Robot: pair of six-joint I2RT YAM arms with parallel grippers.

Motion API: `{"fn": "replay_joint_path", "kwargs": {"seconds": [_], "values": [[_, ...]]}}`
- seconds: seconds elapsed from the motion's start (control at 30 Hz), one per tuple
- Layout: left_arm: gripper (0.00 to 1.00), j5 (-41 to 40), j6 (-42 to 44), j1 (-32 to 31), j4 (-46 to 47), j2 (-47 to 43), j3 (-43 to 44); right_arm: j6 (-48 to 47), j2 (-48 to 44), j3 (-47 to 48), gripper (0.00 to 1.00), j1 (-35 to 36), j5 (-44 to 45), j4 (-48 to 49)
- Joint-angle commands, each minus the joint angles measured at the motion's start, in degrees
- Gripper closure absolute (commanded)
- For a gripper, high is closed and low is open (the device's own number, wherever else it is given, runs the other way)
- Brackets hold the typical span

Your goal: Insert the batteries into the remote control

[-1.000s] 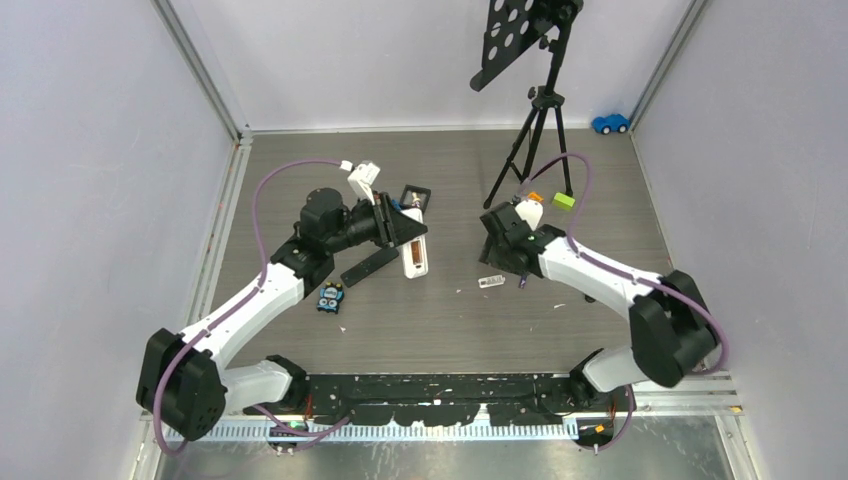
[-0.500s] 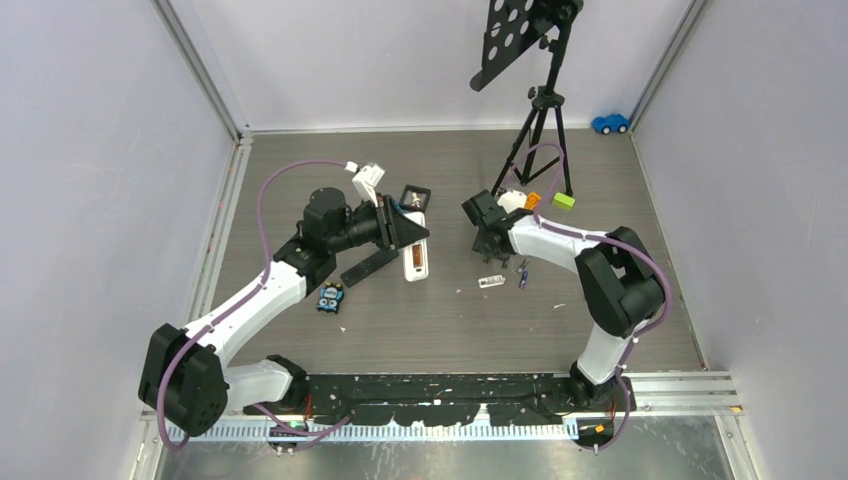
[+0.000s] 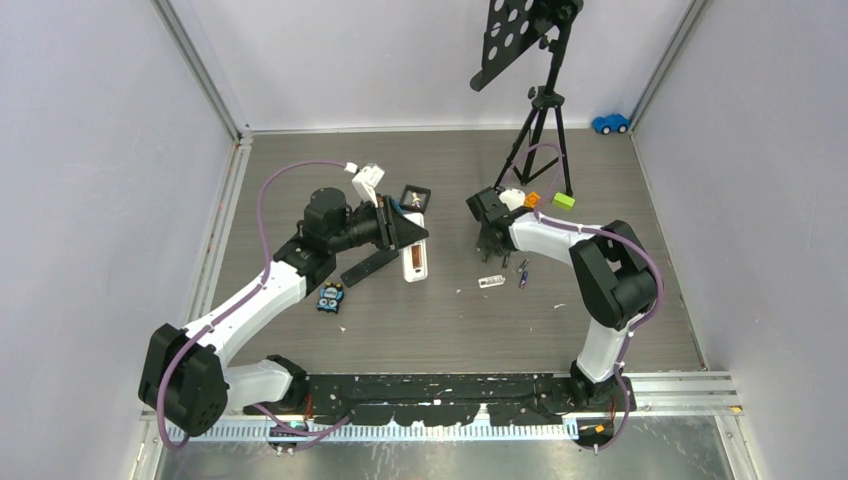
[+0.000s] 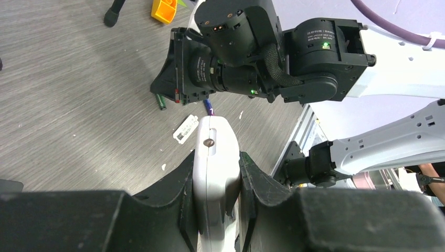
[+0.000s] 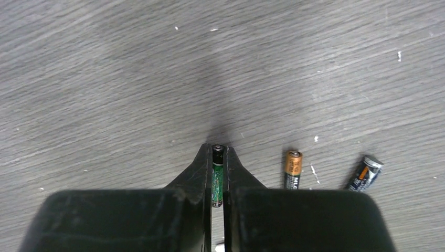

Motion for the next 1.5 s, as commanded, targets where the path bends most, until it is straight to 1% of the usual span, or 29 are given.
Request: {"fn": "replay_joint_path", "kwargs": {"seconds": [0.0,0.13,0.33,0.5,0.63,0.77,0.83,1.03,1.13,1.27,1.47], "values": [[1.00,-0.40,0.92,0.27,-2.19,0.37,3.38,-3.00,-2.32,-1.45,0.97,0.20,-1.64,4.89],[1.00,-0.10,0.00,0.27,-2.84,1.61,5.16,-6.07,-9.26,-4.55,0.98,0.81,-3.40,10.30],[1.00,2.30,-4.12,0.36,-1.66,5.63,6.68,-10.53,-22.91,-10.91,0.98,3.32,-9.20,21.79],[1.00,4.14,-11.36,0.36,3.54,9.40,5.69,-12.39,-33.82,-14.92,0.97,6.16,-14.15,30.60],[1.00,4.03,-18.34,0.36,9.25,11.18,3.79,-12.52,-39.80,-16.74,0.96,10.13,-14.11,34.97],[1.00,4.02,-23.61,0.36,11.42,12.59,2.83,-14.39,-41.60,-17.60,0.95,14.35,-12.59,37.72],[1.00,6.08,-25.09,0.36,11.46,12.90,3.26,-16.41,-41.46,-17.72,0.95,16.41,-11.05,38.23],[1.00,6.48,-25.30,0.36,2.49,10.75,5.52,-19.53,-41.18,-18.49,0.94,20.03,-8.63,38.51],[1.00,6.91,-24.72,0.36,0.21,10.37,6.65,-20.31,-41.40,-19.32,0.94,20.50,-8.27,39.02],[1.00,8.37,-24.96,0.36,-0.32,10.60,7.40,-20.38,-42.05,-20.71,0.93,20.66,-8.71,39.59],[1.00,9.84,-27.53,0.36,1.34,11.29,7.62,-20.10,-42.06,-22.64,0.92,20.86,-8.79,40.71]]}}
